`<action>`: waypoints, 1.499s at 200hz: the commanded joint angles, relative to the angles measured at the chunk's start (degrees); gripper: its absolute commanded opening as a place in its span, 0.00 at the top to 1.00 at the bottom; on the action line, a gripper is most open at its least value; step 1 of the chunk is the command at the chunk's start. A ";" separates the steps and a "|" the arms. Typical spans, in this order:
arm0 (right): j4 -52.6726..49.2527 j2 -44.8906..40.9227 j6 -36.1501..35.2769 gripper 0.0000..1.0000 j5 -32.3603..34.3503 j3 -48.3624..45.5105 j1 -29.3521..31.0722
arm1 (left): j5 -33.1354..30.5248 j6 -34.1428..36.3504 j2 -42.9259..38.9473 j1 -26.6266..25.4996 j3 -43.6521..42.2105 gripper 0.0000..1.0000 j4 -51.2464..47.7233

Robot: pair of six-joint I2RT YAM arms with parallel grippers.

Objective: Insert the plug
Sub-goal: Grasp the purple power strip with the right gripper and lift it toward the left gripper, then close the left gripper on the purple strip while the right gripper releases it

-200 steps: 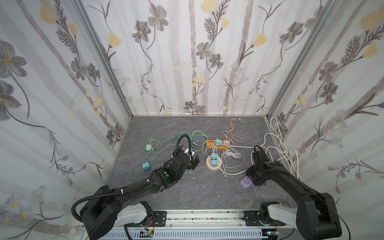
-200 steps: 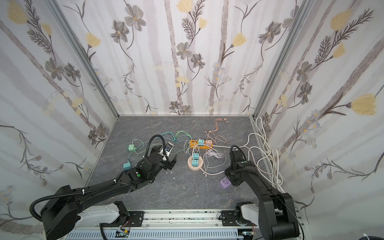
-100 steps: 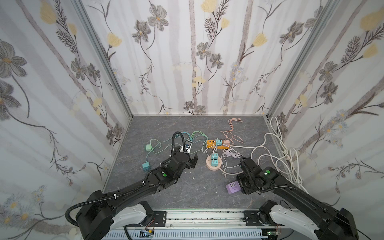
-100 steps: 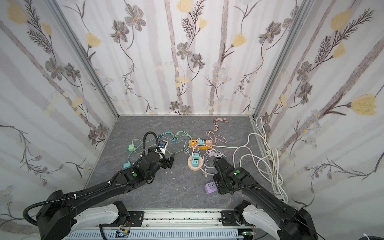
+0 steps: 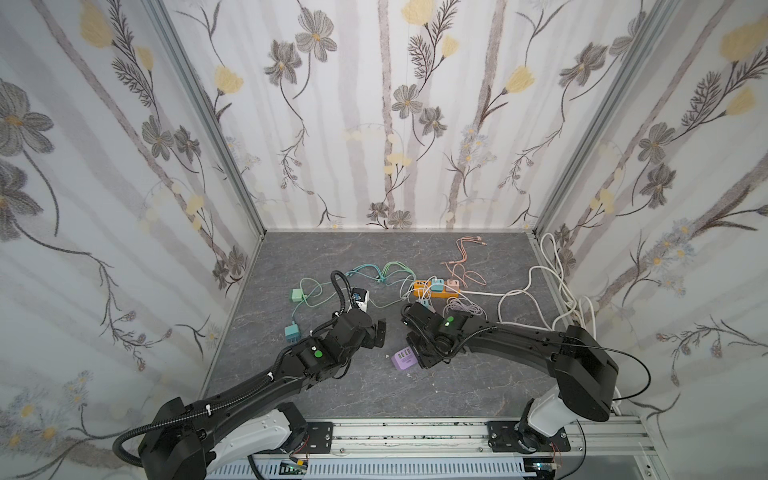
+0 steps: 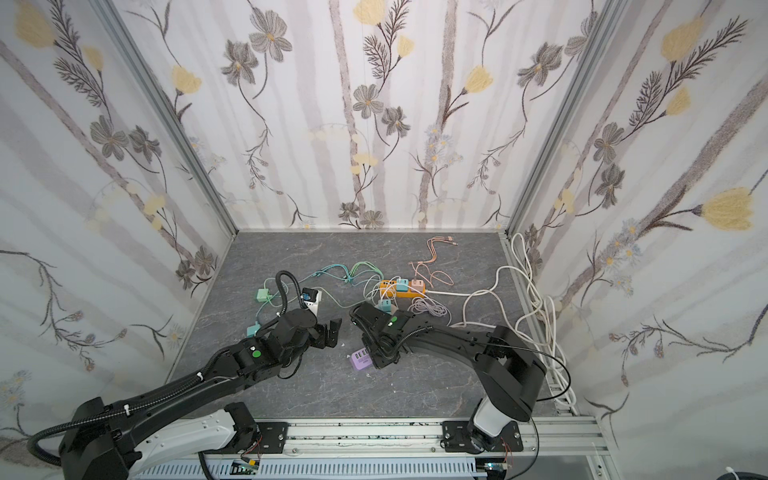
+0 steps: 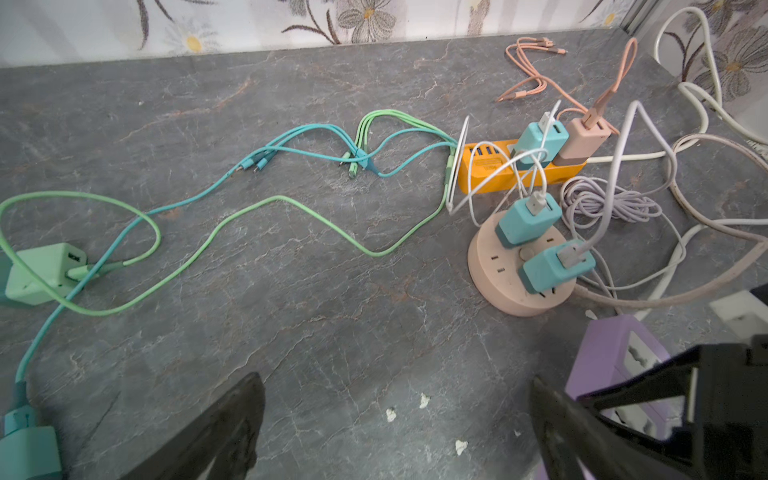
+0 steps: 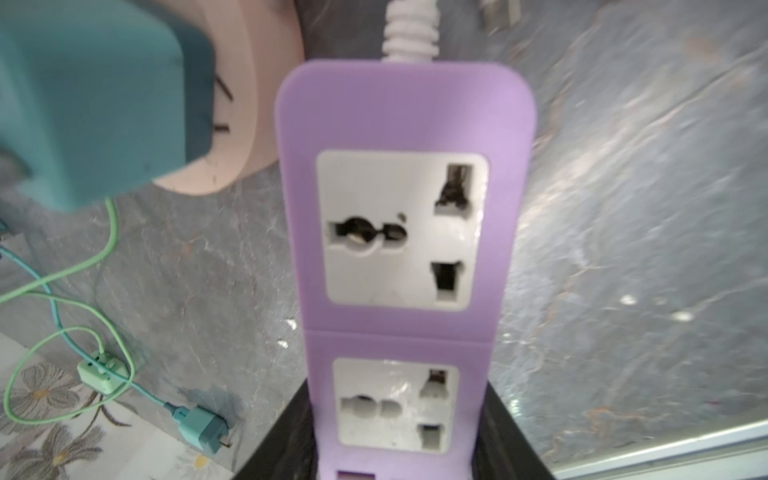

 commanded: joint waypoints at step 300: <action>13.21 -27.07 -68.76 0.01 10.41 -15.87 -17.39 | 17.96 28.45 39.27 -9.70 19.11 0.05 -3.26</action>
